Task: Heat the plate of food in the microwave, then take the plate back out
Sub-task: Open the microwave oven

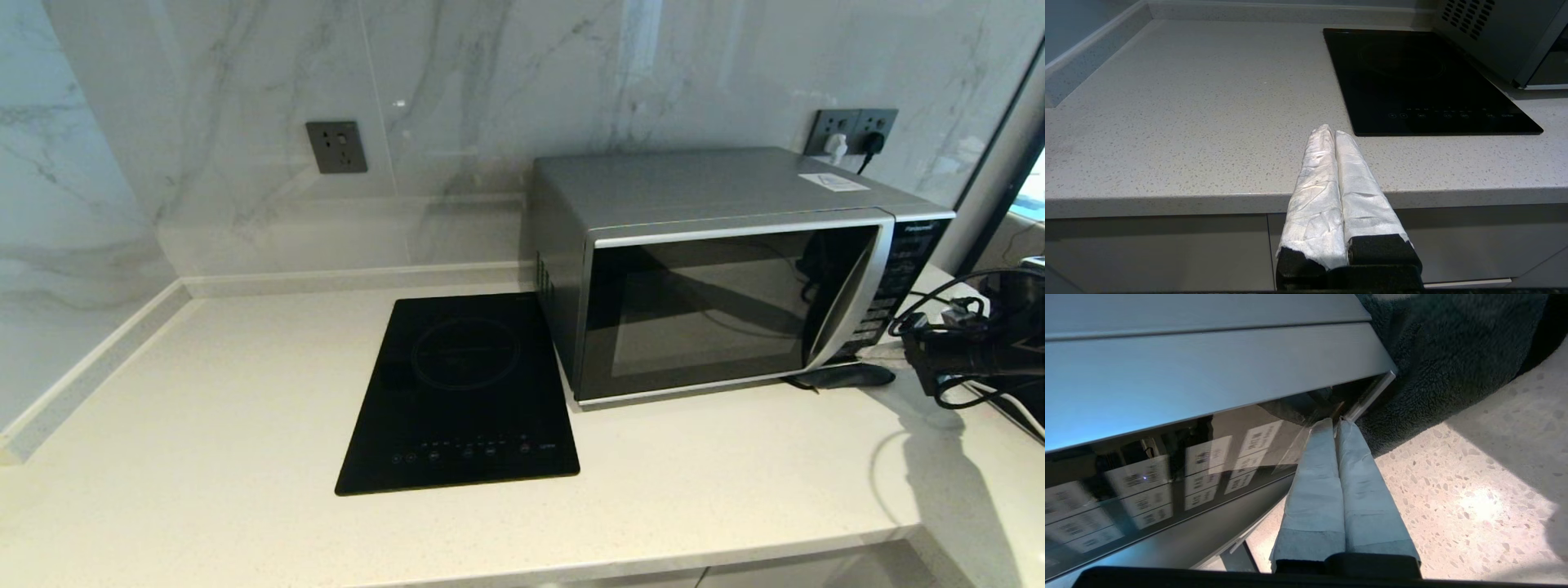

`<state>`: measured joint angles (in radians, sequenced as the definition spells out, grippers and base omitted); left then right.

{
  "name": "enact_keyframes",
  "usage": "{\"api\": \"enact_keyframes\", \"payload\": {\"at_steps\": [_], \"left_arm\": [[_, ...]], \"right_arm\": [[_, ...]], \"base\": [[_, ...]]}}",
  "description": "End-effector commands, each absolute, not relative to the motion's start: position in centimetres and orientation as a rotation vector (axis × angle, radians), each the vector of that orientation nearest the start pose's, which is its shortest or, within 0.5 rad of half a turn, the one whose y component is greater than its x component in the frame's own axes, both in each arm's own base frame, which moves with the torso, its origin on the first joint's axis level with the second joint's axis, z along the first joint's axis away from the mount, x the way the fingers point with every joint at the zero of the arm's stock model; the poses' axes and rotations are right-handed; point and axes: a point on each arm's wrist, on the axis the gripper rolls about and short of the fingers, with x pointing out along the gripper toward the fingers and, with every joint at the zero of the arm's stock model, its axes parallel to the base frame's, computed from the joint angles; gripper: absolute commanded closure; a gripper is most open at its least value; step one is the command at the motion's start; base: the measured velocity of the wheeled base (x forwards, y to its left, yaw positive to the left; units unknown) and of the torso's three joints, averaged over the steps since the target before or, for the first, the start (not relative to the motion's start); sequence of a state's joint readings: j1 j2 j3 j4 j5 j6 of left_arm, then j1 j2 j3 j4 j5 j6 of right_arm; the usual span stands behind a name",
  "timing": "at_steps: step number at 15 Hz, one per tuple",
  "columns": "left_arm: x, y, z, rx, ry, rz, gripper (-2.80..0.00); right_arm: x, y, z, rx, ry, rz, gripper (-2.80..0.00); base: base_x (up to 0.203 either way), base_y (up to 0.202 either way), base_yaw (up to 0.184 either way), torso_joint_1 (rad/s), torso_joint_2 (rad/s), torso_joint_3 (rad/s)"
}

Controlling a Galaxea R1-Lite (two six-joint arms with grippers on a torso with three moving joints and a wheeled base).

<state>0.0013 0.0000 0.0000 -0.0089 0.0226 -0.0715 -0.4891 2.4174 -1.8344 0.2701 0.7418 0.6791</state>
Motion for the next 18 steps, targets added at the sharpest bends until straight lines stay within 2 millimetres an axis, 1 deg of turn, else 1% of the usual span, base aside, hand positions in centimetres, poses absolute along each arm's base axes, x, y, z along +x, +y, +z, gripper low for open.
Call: {"api": "enact_keyframes", "payload": {"at_steps": [1, 3, 4, 6, 7, 9, 11, 13, 14, 15, 17, 18], "left_arm": [[-2.3, 0.0, 7.6, -0.072, -0.009, 0.024, 0.0], [-2.3, 0.0, 7.6, -0.072, -0.009, 0.024, 0.0], [-2.3, 0.0, 7.6, -0.072, -0.009, 0.024, 0.0], [-2.3, 0.0, 7.6, -0.072, -0.009, 0.024, 0.0], [-2.3, 0.0, 7.6, -0.072, -0.009, 0.024, 0.0], [-2.3, 0.0, 7.6, -0.072, -0.009, 0.024, 0.0], [-2.3, 0.0, 7.6, -0.072, -0.009, 0.024, 0.0], [-2.3, 0.0, 7.6, -0.072, -0.009, 0.025, 0.0], [-2.3, 0.0, 7.6, -0.072, -0.009, 0.024, 0.0], [-2.3, 0.0, 7.6, -0.072, -0.009, 0.024, 0.0], [-2.3, 0.0, 7.6, -0.072, -0.009, 0.024, 0.0], [-2.3, 0.0, 7.6, -0.072, -0.009, 0.024, 0.0]], "right_arm": [[41.9, -21.1, 10.2, 1.148, 0.764, -0.012, 0.0], [40.1, -21.4, 12.0, 1.153, 0.743, -0.026, 0.0], [38.9, -21.6, 13.2, 1.151, 0.724, -0.033, 0.0], [36.1, -21.6, 16.7, 1.13, 0.663, -0.048, 0.0], [34.4, -21.4, 18.7, 1.112, 0.626, -0.057, 0.0], [30.4, -20.1, 23.1, 1.061, 0.545, -0.084, 0.0], [25.7, -17.4, 27.2, 0.973, 0.489, -0.12, 0.0], [20.6, -13.7, 30.1, 0.885, 0.459, -0.139, 0.0], [18.0, -11.4, 30.9, 0.849, 0.456, -0.141, 0.0], [15.6, -9.1, 31.4, 0.81, 0.458, -0.148, 0.0], [11.1, -4.6, 31.3, 0.7, 0.463, -0.166, 0.0], [8.8, -2.8, 31.1, 0.637, 0.445, -0.165, 0.0]], "base": [[0.0, 0.0, 0.0, 0.0, 0.0, 0.0], [0.0, 0.0, 0.0, 0.0, 0.0, 0.0], [0.0, 0.0, 0.0, 0.0, 0.0, 0.0], [0.0, 0.0, 0.0, 0.0, 0.0, 0.0], [0.0, 0.0, 0.0, 0.0, 0.0, 0.0], [0.0, 0.0, 0.0, 0.0, 0.0, 0.0], [0.0, 0.0, 0.0, 0.0, 0.0, 0.0], [0.0, 0.0, 0.0, 0.0, 0.0, 0.0], [0.0, 0.0, 0.0, 0.0, 0.0, 0.0], [0.0, 0.0, 0.0, 0.0, 0.0, 0.0], [0.0, 0.0, 0.0, 0.0, 0.0, 0.0], [0.0, 0.0, 0.0, 0.0, 0.0, 0.0]]}}
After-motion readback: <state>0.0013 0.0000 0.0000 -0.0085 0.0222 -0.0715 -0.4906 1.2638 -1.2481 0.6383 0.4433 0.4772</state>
